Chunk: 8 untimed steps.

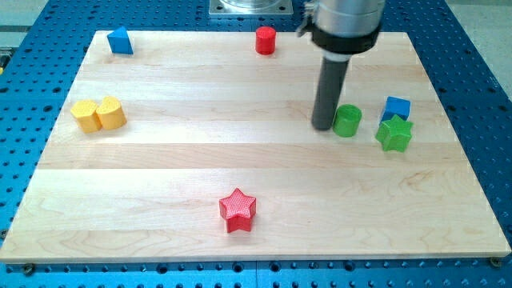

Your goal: Push the triangle into the green blocks

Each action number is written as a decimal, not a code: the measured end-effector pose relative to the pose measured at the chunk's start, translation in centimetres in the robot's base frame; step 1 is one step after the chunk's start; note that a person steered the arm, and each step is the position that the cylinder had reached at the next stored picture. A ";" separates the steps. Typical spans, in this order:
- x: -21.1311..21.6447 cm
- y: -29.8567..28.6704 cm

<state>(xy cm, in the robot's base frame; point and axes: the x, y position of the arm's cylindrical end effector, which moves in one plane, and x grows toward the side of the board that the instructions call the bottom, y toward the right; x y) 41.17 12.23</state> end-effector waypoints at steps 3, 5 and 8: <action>-8.3 -18.0; -14.2 -42.5; -14.9 -30.6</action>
<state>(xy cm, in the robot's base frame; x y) 26.28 -18.34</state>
